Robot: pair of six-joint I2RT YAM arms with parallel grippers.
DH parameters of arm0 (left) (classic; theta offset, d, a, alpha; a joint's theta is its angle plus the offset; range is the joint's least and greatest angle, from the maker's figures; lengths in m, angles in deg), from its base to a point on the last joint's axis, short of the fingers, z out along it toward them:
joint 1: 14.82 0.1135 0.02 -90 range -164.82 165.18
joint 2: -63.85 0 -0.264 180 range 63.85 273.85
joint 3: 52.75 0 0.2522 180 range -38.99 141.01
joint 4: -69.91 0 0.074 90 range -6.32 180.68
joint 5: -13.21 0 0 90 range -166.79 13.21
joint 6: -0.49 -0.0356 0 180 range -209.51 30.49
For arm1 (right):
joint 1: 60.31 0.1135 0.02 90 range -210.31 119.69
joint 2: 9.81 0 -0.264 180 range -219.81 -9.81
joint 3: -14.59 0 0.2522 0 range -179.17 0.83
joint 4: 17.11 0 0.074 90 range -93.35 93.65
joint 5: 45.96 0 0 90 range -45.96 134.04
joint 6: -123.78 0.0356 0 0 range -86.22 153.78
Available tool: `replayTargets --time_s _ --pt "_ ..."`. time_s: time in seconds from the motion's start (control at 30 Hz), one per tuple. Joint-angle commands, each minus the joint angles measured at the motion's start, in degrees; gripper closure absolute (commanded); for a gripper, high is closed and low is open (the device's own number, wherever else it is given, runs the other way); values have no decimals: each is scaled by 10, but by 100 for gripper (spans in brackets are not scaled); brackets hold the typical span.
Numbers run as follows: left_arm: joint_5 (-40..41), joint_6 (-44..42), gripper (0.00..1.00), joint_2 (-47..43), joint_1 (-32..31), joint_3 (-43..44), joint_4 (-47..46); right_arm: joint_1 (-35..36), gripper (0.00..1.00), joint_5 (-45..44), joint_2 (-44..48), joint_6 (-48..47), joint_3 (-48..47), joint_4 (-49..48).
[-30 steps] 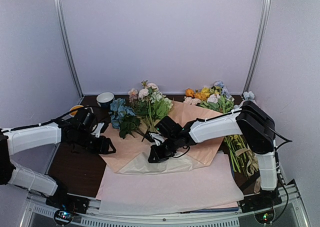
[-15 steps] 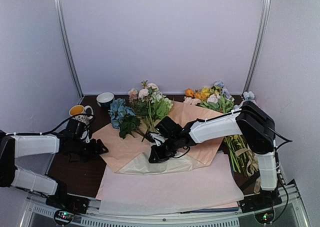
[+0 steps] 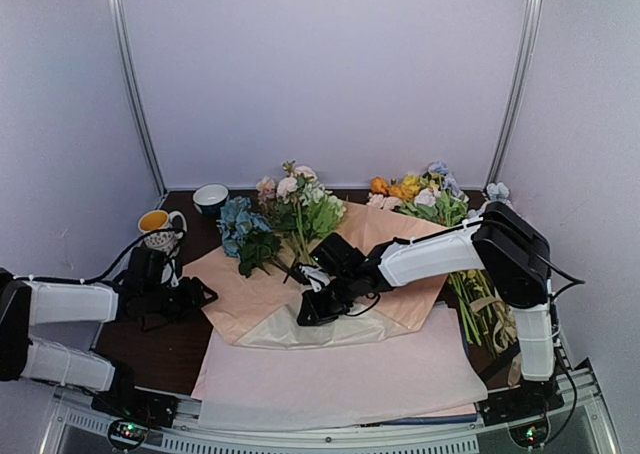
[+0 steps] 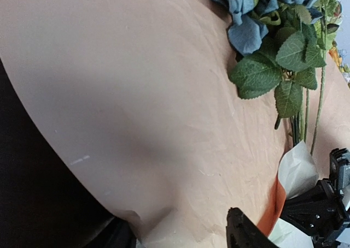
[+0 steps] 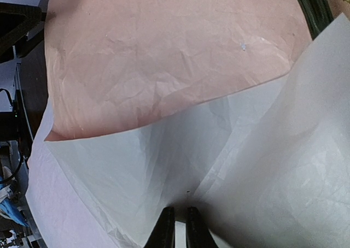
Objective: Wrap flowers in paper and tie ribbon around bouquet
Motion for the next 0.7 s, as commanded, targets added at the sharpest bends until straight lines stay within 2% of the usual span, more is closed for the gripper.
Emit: replayTargets --time_s 0.0,0.2,0.3,0.33,0.47,0.67 --pt "45 -33 43 -35 2 -4 -23 -2 92 -16 11 -1 12 5" --pt "41 -68 55 -27 2 -4 -37 -2 92 -17 11 1 13 3" --pt "33 -81 65 -8 2 0 -47 -2 92 -18 10 2 15 2" --pt "33 -85 69 -2 2 2 -49 -2 92 -18 9 2 16 1" --pt "29 -89 99 6 2 11 -57 -2 92 -19 8 4 18 -1" --pt "32 -120 100 -35 -16 62 29 -3 92 -23 5 8 22 -3"
